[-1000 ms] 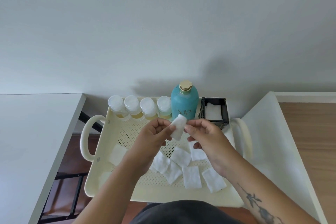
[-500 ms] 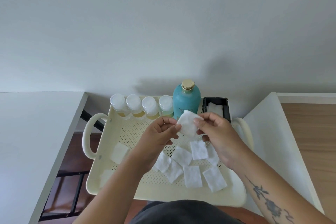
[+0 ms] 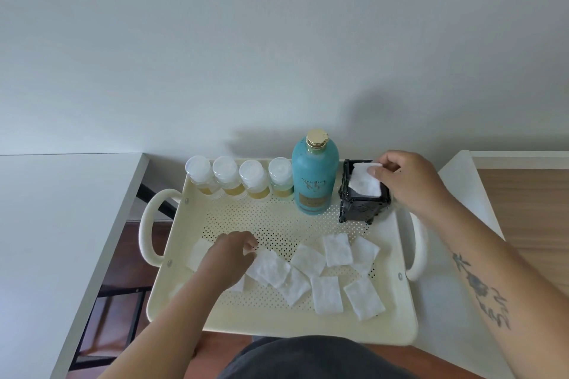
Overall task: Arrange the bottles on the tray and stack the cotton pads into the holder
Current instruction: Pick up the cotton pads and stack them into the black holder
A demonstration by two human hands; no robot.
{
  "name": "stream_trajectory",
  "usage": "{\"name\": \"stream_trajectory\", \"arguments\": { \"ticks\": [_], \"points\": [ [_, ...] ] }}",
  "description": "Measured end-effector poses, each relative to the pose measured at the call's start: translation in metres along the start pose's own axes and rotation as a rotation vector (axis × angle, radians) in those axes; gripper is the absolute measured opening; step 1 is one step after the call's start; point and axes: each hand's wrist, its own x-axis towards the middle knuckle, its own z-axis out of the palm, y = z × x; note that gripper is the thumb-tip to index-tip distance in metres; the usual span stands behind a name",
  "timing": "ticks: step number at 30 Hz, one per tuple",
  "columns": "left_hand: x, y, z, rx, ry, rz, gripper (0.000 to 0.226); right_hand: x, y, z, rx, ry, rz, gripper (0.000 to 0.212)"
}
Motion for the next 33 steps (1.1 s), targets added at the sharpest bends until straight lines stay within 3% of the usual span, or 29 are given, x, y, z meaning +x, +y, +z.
{"name": "stream_trajectory", "arguments": {
  "ticks": [3, 6, 11, 15, 19, 26, 29, 33],
  "points": [
    [0.002, -0.003, 0.001, 0.004, -0.014, -0.008, 0.018, 0.001, -0.001, 0.007, -0.225, 0.024, -0.056, 0.007],
    [0.004, -0.004, 0.002, 0.014, -0.023, -0.003, 0.018, -0.002, -0.002, 0.013, -0.429, 0.062, -0.112, 0.016],
    [0.005, -0.003, 0.004, 0.033, -0.025, 0.008, 0.007, -0.023, -0.003, 0.018, -0.440, 0.352, -0.356, 0.009],
    [0.001, 0.001, 0.007, 0.025, 0.044, 0.012, 0.011, -0.033, 0.006, 0.027, -0.438, 0.248, -0.464, 0.023],
    [-0.006, 0.000, 0.007, -0.127, 0.162, -0.042, 0.013, -0.032, 0.015, 0.033, -0.610, 0.090, -0.408, 0.046],
    [-0.017, 0.007, -0.005, -0.433, 0.306, -0.017, 0.017, -0.030, 0.017, 0.038, -0.685, 0.031, -0.333, 0.066],
    [-0.023, 0.016, -0.014, -0.575, 0.326, -0.060, 0.016, -0.032, 0.014, 0.038, -0.680, 0.065, -0.333, 0.060],
    [-0.033, 0.032, -0.026, -0.700, 0.315, -0.057, 0.009, -0.048, 0.002, 0.039, -0.472, 0.342, -0.471, 0.028]
  ]
}}
